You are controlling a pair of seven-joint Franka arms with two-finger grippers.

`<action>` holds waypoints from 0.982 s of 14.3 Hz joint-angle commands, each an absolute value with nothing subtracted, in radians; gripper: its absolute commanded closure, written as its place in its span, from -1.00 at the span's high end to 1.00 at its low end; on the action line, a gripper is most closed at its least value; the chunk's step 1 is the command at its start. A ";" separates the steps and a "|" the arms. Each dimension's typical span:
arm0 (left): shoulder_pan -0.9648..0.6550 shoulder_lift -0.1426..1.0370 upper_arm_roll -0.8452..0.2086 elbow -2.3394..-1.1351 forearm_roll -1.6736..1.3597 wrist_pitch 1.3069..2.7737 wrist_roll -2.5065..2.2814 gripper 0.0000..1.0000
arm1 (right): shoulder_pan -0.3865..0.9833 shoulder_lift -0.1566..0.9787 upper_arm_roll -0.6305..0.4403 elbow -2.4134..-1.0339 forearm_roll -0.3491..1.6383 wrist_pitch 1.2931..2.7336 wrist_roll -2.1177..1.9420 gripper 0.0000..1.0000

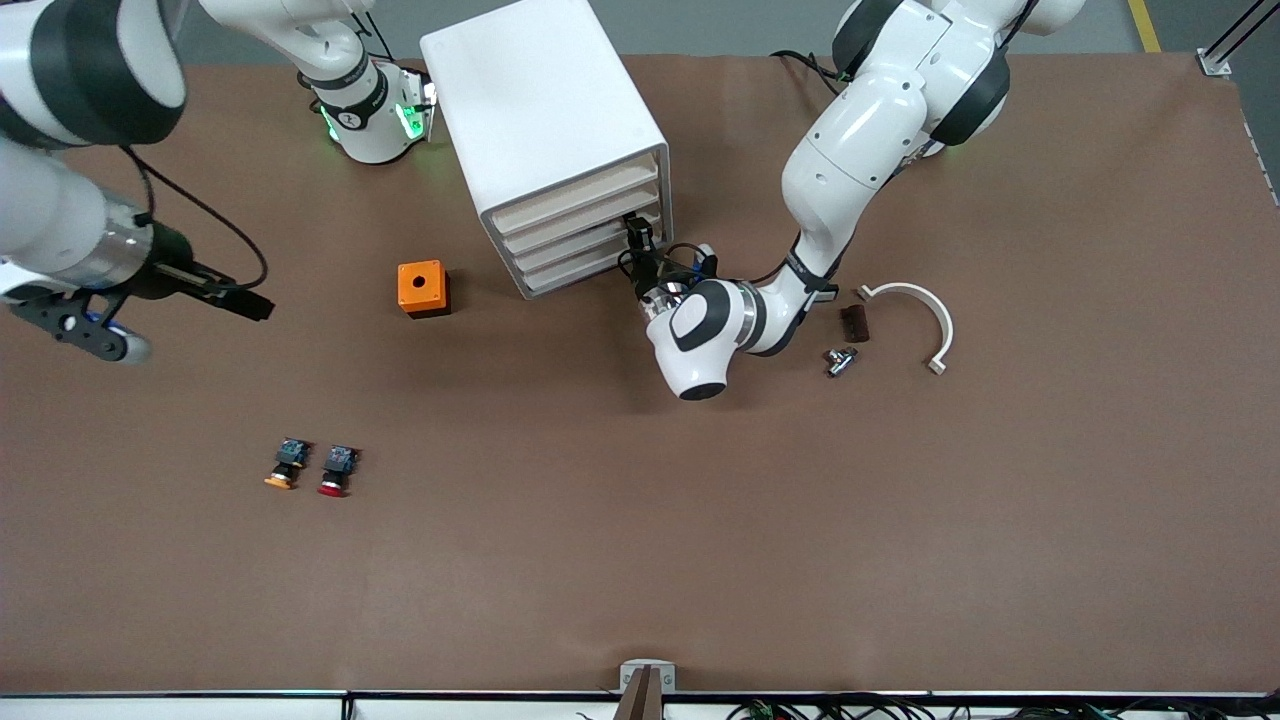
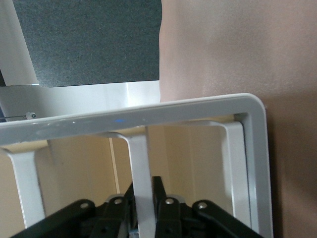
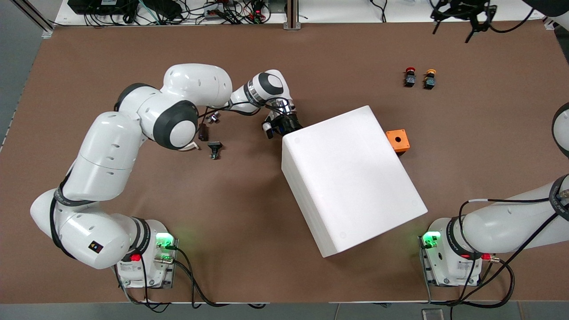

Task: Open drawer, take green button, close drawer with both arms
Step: 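Pull the drawer open with the left gripper while the right gripper approaches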

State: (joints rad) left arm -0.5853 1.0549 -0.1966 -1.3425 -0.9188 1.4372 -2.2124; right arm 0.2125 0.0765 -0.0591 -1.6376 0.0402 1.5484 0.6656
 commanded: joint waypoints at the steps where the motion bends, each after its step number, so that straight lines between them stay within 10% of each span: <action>1: -0.577 1.062 -0.198 -1.336 -0.960 1.427 -2.232 -0.83 | 0.303 0.061 -0.066 -1.646 0.049 1.563 0.848 1.00; 14: -0.405 1.072 -0.193 -1.331 -1.023 1.430 -2.235 -0.73 | 0.630 0.084 -0.067 -1.775 0.048 1.850 1.481 1.00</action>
State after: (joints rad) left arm -0.4306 1.0590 -0.1884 -1.3449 -0.9775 1.4340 -2.2398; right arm 0.5828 0.0853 -0.0557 -1.7634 0.0408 1.8212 1.3914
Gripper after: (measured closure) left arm 0.881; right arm 0.000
